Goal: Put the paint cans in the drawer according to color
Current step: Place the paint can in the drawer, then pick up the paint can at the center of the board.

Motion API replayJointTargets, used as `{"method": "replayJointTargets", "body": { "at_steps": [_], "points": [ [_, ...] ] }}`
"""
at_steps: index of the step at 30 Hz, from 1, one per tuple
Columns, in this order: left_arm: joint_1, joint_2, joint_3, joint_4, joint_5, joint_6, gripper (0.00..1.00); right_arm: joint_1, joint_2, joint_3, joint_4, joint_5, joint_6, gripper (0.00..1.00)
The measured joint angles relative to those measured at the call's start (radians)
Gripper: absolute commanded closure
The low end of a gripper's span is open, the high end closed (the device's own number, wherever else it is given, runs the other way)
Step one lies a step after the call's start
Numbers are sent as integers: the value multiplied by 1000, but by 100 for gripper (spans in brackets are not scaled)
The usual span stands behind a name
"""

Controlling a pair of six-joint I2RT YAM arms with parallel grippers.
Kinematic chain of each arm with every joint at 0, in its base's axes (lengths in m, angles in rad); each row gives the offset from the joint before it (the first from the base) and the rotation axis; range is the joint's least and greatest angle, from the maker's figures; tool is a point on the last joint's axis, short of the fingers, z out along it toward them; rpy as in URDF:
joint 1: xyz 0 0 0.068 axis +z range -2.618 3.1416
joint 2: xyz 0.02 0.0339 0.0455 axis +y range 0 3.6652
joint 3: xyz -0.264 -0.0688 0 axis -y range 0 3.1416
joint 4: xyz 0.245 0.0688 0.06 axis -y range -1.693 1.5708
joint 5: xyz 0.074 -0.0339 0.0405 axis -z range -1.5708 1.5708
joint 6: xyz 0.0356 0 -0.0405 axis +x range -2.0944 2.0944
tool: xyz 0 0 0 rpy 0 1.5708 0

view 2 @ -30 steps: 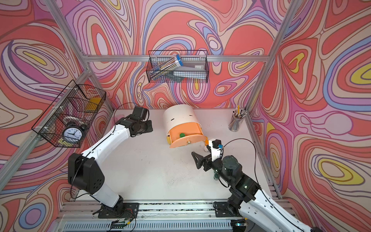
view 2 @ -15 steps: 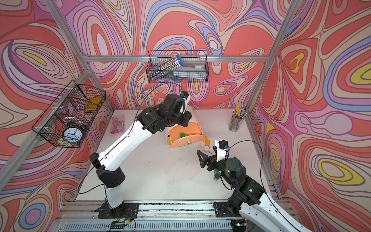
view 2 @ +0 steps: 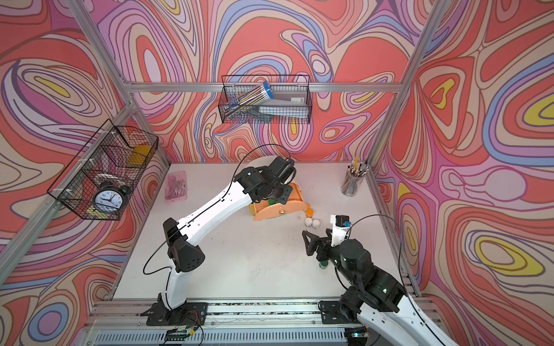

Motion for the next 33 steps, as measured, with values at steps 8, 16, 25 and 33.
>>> {"method": "replayJointTargets", "body": {
  "at_steps": [8,16,25,33],
  "points": [
    [-8,-102,-93,43,-7,4,1,0,8,-18,-214,175,398,2],
    [-7,-422,-373,152,-66,33,1,0,658,140,-432,209,620,11],
    [-7,-928,-841,357,-142,87,1,-10,984,195,-432,183,605,40],
    [-7,-1004,-990,410,-206,156,1,-92,988,126,-298,132,546,43]
  ]
}}
